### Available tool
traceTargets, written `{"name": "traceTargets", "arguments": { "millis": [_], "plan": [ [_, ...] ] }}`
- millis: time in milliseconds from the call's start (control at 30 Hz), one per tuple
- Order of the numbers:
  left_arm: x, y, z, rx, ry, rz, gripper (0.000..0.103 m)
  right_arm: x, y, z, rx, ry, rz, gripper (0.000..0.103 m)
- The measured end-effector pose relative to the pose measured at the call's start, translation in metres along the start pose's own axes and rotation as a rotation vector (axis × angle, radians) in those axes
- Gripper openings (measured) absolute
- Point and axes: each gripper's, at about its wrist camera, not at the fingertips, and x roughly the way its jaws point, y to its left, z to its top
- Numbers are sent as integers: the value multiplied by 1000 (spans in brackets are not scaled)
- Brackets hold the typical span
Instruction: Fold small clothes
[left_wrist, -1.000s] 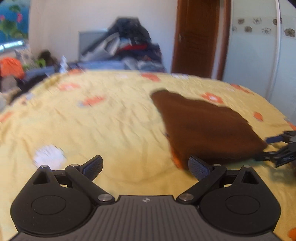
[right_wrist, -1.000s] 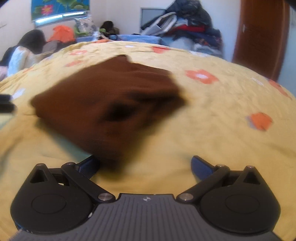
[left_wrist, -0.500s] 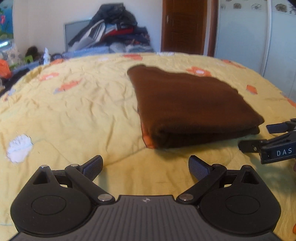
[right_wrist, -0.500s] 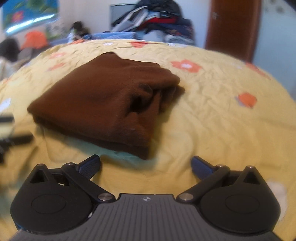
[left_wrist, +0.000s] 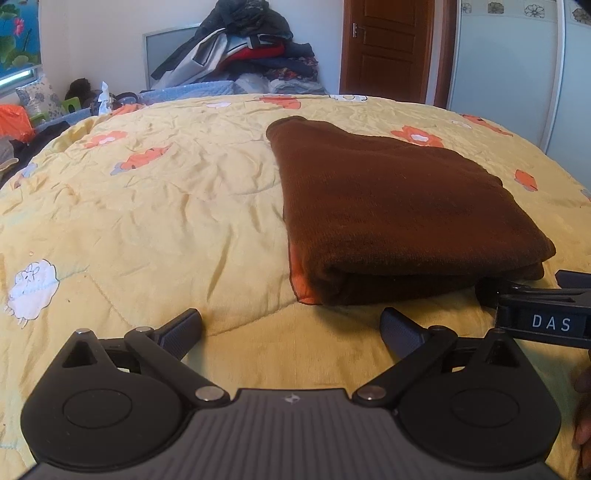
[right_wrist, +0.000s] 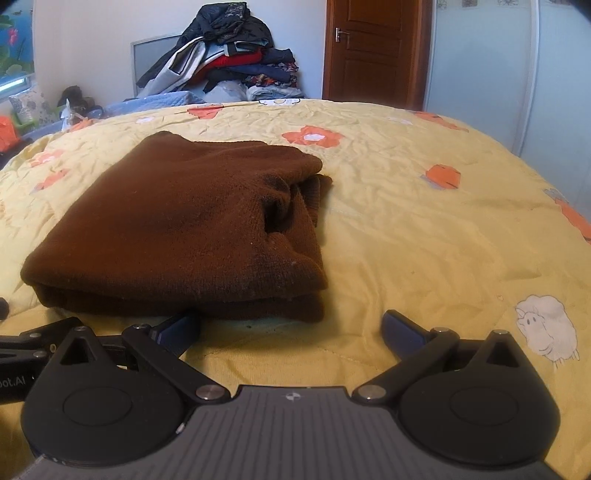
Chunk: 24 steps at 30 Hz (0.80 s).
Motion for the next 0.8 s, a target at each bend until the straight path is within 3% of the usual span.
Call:
{"name": "traceTargets", "arguments": {
  "millis": [800],
  "plan": [
    [0,1,0,0,-7,3,103,-7,2,-7,2,-19,-3,103]
  ]
}}
